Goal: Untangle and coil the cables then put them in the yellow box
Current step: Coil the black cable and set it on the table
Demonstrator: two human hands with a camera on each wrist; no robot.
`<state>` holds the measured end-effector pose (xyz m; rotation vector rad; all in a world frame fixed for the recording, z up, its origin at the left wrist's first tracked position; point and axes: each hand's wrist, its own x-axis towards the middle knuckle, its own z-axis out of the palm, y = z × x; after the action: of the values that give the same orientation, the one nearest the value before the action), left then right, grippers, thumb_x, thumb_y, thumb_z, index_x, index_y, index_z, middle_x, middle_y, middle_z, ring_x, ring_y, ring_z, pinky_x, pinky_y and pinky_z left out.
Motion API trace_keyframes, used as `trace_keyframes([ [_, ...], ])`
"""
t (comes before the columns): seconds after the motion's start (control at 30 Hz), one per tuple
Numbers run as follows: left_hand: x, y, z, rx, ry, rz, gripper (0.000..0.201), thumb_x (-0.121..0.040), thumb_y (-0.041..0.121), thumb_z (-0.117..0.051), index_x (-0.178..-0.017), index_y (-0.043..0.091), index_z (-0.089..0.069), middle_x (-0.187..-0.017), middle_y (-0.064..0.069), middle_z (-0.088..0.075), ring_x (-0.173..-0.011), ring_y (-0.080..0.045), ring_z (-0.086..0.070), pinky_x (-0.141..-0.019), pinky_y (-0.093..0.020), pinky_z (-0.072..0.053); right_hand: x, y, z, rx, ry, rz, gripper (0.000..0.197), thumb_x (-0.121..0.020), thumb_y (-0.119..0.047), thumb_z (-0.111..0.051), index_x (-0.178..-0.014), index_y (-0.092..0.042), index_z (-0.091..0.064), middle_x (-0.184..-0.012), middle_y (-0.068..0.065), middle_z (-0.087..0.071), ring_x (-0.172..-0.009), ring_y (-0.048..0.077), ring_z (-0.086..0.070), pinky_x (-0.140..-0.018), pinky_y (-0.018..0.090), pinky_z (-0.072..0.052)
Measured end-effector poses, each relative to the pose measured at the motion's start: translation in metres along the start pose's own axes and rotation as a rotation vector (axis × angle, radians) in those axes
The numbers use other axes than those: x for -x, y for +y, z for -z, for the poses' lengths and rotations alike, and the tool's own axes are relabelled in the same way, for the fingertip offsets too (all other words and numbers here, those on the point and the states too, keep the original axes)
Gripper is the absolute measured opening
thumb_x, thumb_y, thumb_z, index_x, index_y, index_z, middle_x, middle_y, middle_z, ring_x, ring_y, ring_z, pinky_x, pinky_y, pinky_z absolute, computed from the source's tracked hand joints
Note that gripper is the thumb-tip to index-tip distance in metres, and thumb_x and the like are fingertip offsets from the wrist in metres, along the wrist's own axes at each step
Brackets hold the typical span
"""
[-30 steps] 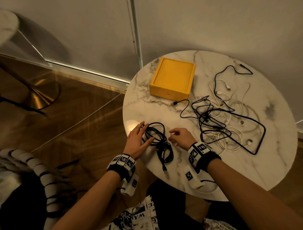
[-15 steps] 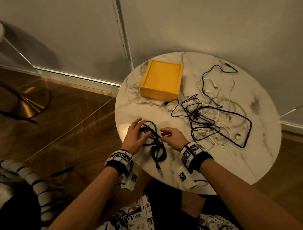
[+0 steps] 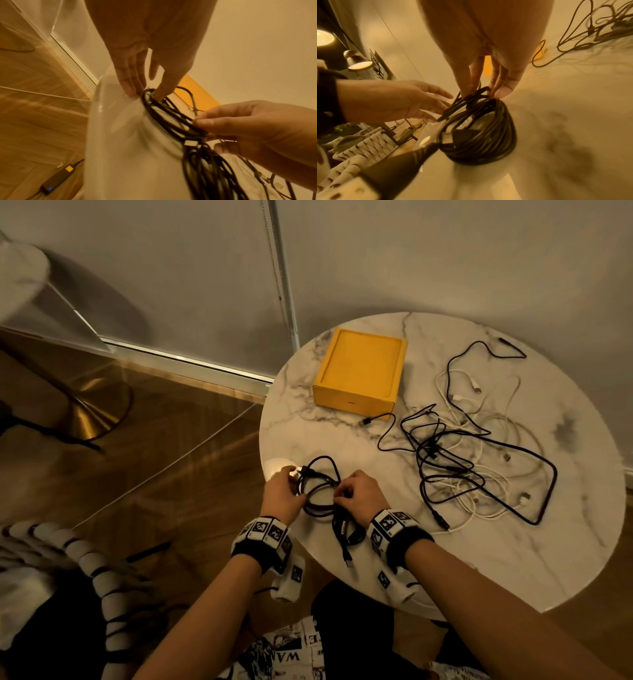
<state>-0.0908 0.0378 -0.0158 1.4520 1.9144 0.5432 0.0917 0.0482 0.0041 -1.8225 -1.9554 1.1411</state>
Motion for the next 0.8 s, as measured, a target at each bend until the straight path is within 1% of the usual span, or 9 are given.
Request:
trace_keyframes([
  [0.1,0.001,0.008,-0.006,-0.012,0.013,0.047,0.056,-0.071,0.014,-0.079,-0.122,0.009,-0.056,-0.112,-0.011,-0.065,-0.104,-0.028,-0.062,-0.089,-0.033,-0.051,-0.003,-0.002,-0.005,-0.009,0.004,-0.024,0.012,-0.078,-0.015,-0.074,-0.09,-0.013,-0.071,-0.1,0.006,-0.059,-0.091,0.019,-0.055,-0.078,0.024,-0.042],
  [0.2,-0.001,0.012,-0.01,-0.014,0.011,0.109,0.052,-0.075,0.018,-0.078,-0.119,0.006,-0.053,-0.108,-0.013,-0.065,-0.101,-0.029,-0.061,-0.08,-0.03,-0.047,-0.002,-0.001,-0.006,-0.083,0.029,-0.029,0.014,-0.075,-0.009,-0.075,-0.087,-0.013,-0.068,-0.096,0.007,-0.062,-0.088,0.021,-0.058,-0.075,0.022,-0.044],
  [0.3,-0.003,0.008,-0.013,-0.005,0.001,0.133,0.042,-0.079,0.018,-0.075,-0.112,0.005,-0.055,-0.101,-0.014,-0.065,-0.095,-0.029,-0.062,-0.072,-0.029,-0.045,0.001,0.001,-0.006,-0.201,0.069,-0.044,0.021,-0.071,-0.004,-0.075,-0.086,-0.012,-0.062,-0.085,0.005,-0.064,-0.076,0.018,-0.058,-0.062,0.014,-0.043],
  [0.4,-0.003,0.004,-0.015,-0.029,0.018,0.1,0.025,-0.082,0.024,-0.072,-0.097,0.007,-0.061,-0.096,-0.011,-0.066,-0.093,-0.028,-0.061,-0.072,-0.027,-0.042,0.001,0.0,-0.006,-0.27,0.093,-0.064,0.024,-0.071,0.0,-0.072,-0.086,-0.014,-0.058,-0.081,0.004,-0.063,-0.071,0.016,-0.057,-0.057,0.009,-0.041],
  [0.43,-0.003,0.004,-0.016,-0.046,0.028,0.081,0.025,-0.082,0.025,-0.072,-0.097,0.007,-0.061,-0.098,-0.01,-0.065,-0.095,-0.028,-0.06,-0.075,-0.029,-0.043,0.0,-0.001,-0.006,-0.279,0.094,-0.078,0.025,-0.072,0.0,-0.071,-0.087,-0.015,-0.057,-0.082,0.003,-0.063,-0.072,0.017,-0.058,-0.056,0.009,-0.04],
  [0.53,-0.002,0.006,-0.017,-0.058,0.075,-0.007,0.034,-0.082,0.021,-0.072,-0.11,0.011,-0.057,-0.107,-0.01,-0.06,-0.099,-0.027,-0.058,-0.084,-0.037,-0.05,-0.001,-0.003,-0.008,-0.281,0.085,-0.118,0.028,-0.074,0.0,-0.07,-0.097,-0.013,-0.058,-0.084,0.003,-0.062,-0.077,0.019,-0.058,-0.062,0.016,-0.041],
  [0.63,-0.003,0.007,-0.012,-0.037,0.052,-0.125,0.037,-0.084,0.02,-0.07,-0.118,0.02,-0.057,-0.102,-0.007,-0.068,-0.095,-0.026,-0.064,-0.078,-0.037,-0.053,-0.004,-0.001,-0.006,-0.265,0.051,-0.161,0.041,-0.075,-0.002,-0.071,-0.113,-0.01,-0.06,-0.093,0.007,-0.065,-0.088,0.023,-0.061,-0.074,0.023,-0.044],
  [0.73,-0.008,0.006,-0.008,-0.06,-0.003,-0.162,0.045,-0.086,0.022,-0.067,-0.13,0.024,-0.053,-0.106,-0.009,-0.07,-0.098,-0.027,-0.065,-0.082,-0.041,-0.054,-0.008,0.001,-0.006,-0.161,0.019,-0.169,0.04,-0.075,-0.01,-0.073,-0.114,-0.011,-0.066,-0.111,0.012,-0.065,-0.101,0.027,-0.062,-0.083,0.025,-0.046],
  [0.8,-0.012,0.006,-0.008,-0.082,-0.015,-0.188,0.043,-0.087,0.021,-0.066,-0.129,0.019,-0.055,-0.11,-0.01,-0.068,-0.101,-0.028,-0.064,-0.086,-0.04,-0.053,-0.01,-0.002,-0.008,-0.093,0.018,-0.171,0.034,-0.076,-0.014,-0.071,-0.11,-0.012,-0.066,-0.111,0.012,-0.061,-0.1,0.03,-0.059,-0.079,0.027,-0.044],
])
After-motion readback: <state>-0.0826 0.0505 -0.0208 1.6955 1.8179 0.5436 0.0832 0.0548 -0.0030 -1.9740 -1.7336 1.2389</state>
